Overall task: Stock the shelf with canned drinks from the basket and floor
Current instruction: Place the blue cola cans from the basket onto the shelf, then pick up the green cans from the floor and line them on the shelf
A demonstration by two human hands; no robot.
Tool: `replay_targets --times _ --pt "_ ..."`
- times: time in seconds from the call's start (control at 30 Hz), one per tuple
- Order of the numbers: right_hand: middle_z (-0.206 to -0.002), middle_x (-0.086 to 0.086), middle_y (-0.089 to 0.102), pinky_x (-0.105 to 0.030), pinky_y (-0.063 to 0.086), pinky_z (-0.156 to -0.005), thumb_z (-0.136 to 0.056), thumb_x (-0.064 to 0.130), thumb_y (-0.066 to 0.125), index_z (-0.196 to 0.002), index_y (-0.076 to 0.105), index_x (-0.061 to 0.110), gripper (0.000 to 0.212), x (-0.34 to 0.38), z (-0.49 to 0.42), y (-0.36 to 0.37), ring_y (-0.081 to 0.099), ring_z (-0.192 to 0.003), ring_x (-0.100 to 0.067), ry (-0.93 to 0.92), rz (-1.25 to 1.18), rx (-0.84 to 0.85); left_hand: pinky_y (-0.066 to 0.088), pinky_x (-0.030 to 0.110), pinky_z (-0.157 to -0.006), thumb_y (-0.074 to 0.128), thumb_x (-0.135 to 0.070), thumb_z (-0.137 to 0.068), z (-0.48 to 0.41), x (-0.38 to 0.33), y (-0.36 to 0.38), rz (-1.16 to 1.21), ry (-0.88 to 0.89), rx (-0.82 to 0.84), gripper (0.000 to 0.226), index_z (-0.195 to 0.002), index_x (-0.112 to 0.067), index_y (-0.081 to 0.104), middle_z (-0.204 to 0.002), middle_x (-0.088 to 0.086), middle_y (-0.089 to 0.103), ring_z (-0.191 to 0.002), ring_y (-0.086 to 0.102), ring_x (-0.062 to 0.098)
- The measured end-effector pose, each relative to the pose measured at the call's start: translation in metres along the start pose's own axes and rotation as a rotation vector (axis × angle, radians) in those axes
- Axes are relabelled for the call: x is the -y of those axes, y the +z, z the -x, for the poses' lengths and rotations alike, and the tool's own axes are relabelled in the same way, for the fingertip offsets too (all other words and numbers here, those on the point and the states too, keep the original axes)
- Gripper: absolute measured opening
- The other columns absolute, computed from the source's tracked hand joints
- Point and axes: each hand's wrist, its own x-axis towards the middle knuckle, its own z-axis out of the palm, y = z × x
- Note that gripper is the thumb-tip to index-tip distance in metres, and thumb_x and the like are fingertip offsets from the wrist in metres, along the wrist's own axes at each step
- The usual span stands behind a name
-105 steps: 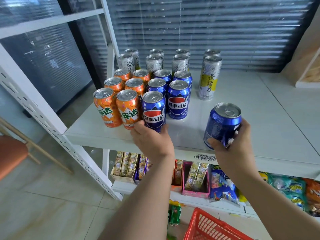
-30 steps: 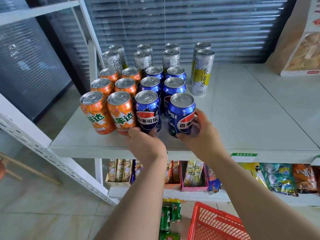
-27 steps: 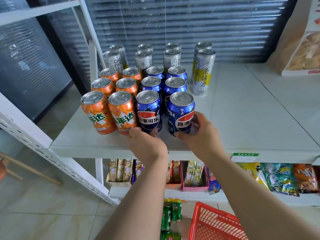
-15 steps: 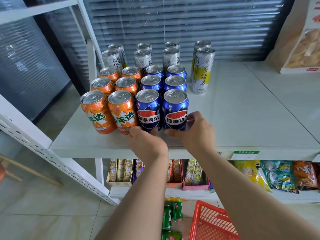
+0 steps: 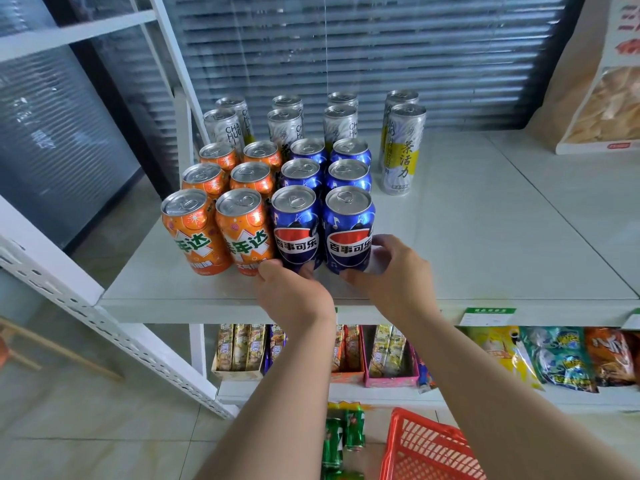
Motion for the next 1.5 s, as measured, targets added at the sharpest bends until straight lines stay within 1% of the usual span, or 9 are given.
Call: replay_targets --times 0.4,0.57,0.63,0.77,0.83,0.97,1.13,1.37,1.5 --pt "-0.105 0.001 0.071 -0.022 0.039 -0.068 -0.073 0.034 0.081 -0.120 0.063 0.020 0.052 -0.001 0.002 0.001 0.057 -0.089 -0.013 -0.028 -0.009 -0.031 0.044 0.042 -0.084 0.064 -0.015 -0.088 -0.001 0.001 0.000 -0.013 0.015 0.006 0.033 -0.115 0.001 0.053 -0.120 0.019 0.056 -0.107 0.054 0.037" --pt "-0.106 0.000 0.070 -0.007 0.034 -0.060 -0.074 0.034 0.080 -0.121 0.063 0.020 0.052 -0.001 0.002 0.000 0.054 -0.085 -0.011 -0.037 -0.001 -0.025 0.046 0.042 -0.084 0.064 -0.015 -0.088 -0.003 0.003 0.001 -0.026 0.038 0.002 0.032 -0.114 0.001 0.055 -0.118 0.019 0.059 -0.107 0.055 0.037" --pt "-0.111 0.001 0.069 -0.014 0.037 -0.062 -0.074 0.036 0.080 -0.126 0.060 0.021 0.057 -0.002 0.001 -0.001 0.055 -0.089 -0.011 -0.031 0.009 -0.011 0.046 0.043 -0.084 0.064 -0.016 -0.088 -0.003 0.004 0.001 -0.027 0.046 0.000 0.032 -0.114 0.000 0.055 -0.118 0.018 0.059 -0.107 0.055 0.037" --pt "-0.118 0.005 0.065 -0.029 0.051 -0.084 -0.079 0.036 0.078 -0.135 0.052 0.023 0.062 -0.004 0.001 -0.012 0.061 -0.105 -0.014 0.065 -0.107 0.063 0.046 0.043 -0.082 0.066 -0.020 -0.087 -0.001 0.006 0.000 -0.006 0.067 -0.003 0.037 -0.116 -0.002 0.053 -0.118 0.016 0.059 -0.106 0.056 0.036" --pt "-0.115 0.007 0.068 -0.032 0.056 -0.083 -0.082 0.032 0.076 -0.128 0.058 0.022 0.050 -0.007 0.002 -0.020 0.064 -0.101 -0.013 0.101 -0.244 0.087 0.044 0.040 -0.079 0.067 -0.023 -0.086 0.002 0.005 -0.001 0.020 0.070 0.004 0.039 -0.116 -0.002 0.052 -0.118 0.015 0.059 -0.104 0.057 0.034" --pt "-0.103 0.004 0.070 -0.015 0.045 -0.062 -0.091 0.026 0.066 -0.115 0.065 0.019 0.025 -0.010 0.009 -0.042 0.065 -0.092 -0.010 0.183 -0.488 0.054 0.040 0.030 -0.070 0.066 -0.029 -0.087 0.014 0.005 -0.011 0.076 0.127 0.021 0.037 -0.113 -0.006 0.054 -0.113 0.012 0.062 -0.095 0.060 0.028" --pt "-0.094 -0.003 0.070 -0.031 0.055 -0.074 -0.096 0.018 0.056 -0.104 0.064 0.018 0.011 -0.018 0.036 -0.071 0.064 -0.086 -0.016 0.190 -0.575 0.027 0.038 0.026 -0.069 0.064 -0.035 -0.088 0.044 0.001 -0.033 0.068 0.226 -0.025 0.032 -0.108 -0.011 0.056 -0.106 0.006 0.064 -0.094 0.061 0.022" --pt "-0.065 0.001 0.062 -0.031 0.043 -0.060 -0.093 0.019 0.055 -0.079 0.066 0.017 0.017 -0.086 0.112 -0.133 0.053 -0.062 -0.016 0.257 -0.516 -0.081 0.034 0.021 -0.072 0.058 -0.036 -0.091 0.152 0.004 -0.016 -0.035 0.291 0.146 0.029 -0.107 -0.013 0.059 -0.095 -0.004 0.059 -0.084 0.053 0.013" --pt "-0.065 -0.002 0.060 -0.032 0.042 -0.063 -0.091 0.021 0.057 -0.075 0.064 0.012 0.020 -0.158 0.158 -0.157 0.053 -0.063 -0.016 0.396 -0.483 -0.144 0.040 0.025 -0.073 0.060 -0.034 -0.089 0.216 0.044 0.019 -0.088 0.261 0.324 0.024 -0.098 -0.012 0.062 -0.088 -0.005 0.059 -0.083 0.056 0.017"
